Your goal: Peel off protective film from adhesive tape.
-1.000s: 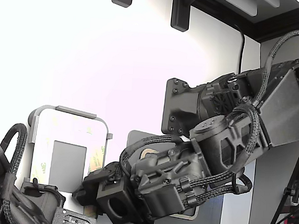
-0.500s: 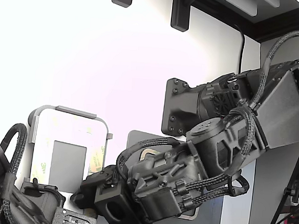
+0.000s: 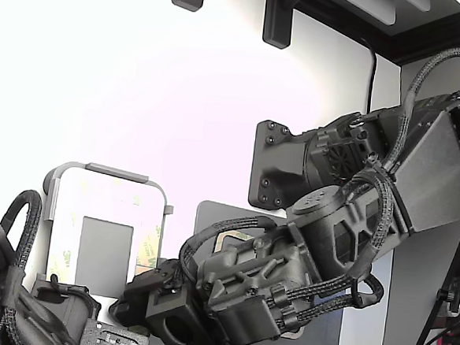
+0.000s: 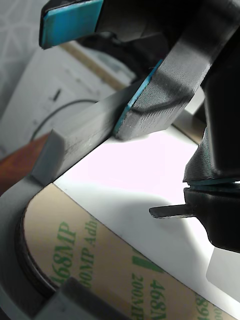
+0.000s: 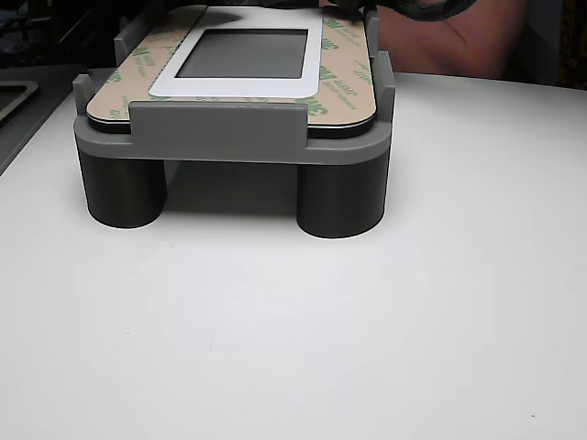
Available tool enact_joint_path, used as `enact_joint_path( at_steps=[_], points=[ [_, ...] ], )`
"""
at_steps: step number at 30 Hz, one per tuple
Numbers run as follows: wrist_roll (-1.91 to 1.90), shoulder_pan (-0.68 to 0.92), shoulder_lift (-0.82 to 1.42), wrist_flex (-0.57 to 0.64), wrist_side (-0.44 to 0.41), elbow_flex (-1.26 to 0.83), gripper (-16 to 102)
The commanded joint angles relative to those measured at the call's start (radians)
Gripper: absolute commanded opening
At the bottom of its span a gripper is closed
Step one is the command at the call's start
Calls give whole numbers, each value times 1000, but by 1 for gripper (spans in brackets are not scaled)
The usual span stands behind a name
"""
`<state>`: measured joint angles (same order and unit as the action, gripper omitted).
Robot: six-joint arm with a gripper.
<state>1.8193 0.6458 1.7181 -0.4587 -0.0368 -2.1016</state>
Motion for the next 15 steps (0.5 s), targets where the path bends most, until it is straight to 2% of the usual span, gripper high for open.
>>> enact_joint_path(
  at_steps=[1, 15],
  points=[
    [0, -6, 17, 9, 0, 29, -10],
    [11, -6, 14, 6, 9, 28, -10]
  ],
)
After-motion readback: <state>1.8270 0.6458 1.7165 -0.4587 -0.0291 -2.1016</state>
